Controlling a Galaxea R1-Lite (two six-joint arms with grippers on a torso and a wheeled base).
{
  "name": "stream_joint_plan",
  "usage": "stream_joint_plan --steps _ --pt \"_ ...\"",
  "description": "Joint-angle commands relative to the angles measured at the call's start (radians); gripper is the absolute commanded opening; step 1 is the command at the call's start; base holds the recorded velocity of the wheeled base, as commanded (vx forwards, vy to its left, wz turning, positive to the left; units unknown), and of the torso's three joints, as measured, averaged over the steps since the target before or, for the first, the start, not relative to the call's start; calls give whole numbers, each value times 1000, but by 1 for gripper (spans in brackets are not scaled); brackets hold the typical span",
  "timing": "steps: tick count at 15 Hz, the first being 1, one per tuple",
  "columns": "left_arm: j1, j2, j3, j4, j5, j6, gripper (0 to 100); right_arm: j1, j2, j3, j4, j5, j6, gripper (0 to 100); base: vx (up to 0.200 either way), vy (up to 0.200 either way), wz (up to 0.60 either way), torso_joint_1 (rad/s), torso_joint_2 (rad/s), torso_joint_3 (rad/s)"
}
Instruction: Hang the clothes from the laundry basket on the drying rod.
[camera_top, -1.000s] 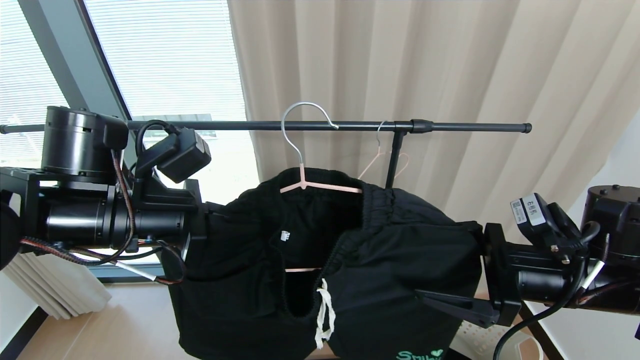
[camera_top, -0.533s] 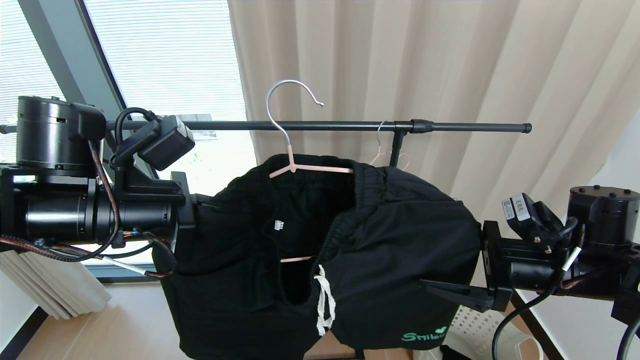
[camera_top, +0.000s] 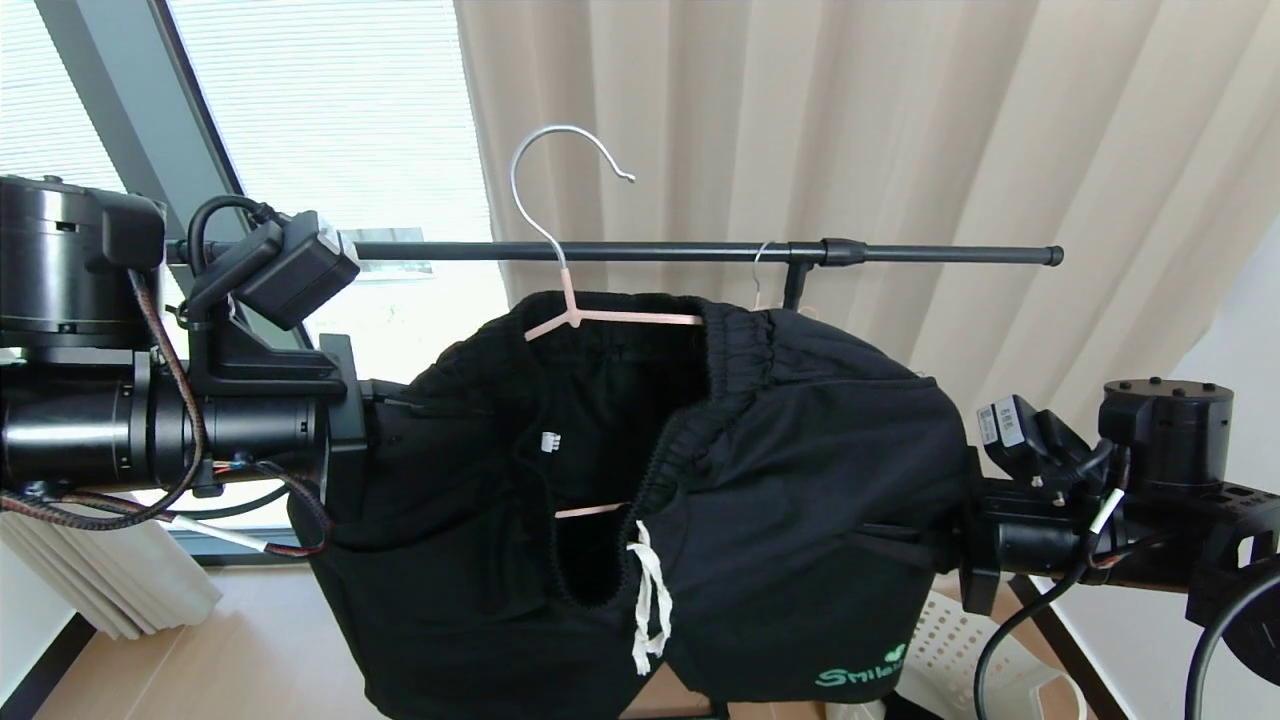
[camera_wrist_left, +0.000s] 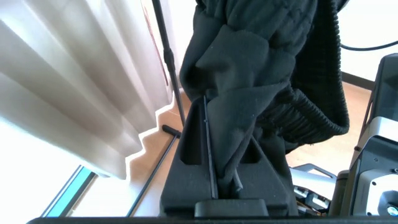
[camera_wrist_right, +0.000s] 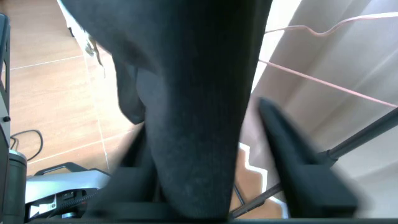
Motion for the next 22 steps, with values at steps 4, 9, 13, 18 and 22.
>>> stream_joint_plan --steps 4,9,13,18,22 --pt "27 -23 9 0 0 -14 0 -30 20 -16 -1 -1 -2 0 0 0 0 0 0 0" --pt "53 -49 23 0 0 -39 0 -59 26 -26 1 0 -2 0 0 0 0 0 0 0" --pt "72 -81 45 0 0 -42 0 -68 38 -37 1 0 -2 0 0 0 0 0 0 0" --pt "79 -89 48 0 0 -45 0 -81 51 -46 1 0 -2 0 0 0 0 0 0 0" --pt "82 -85 46 0 0 -54 0 -81 44 -45 3 0 -4 0 0 0 0 0 0 0"
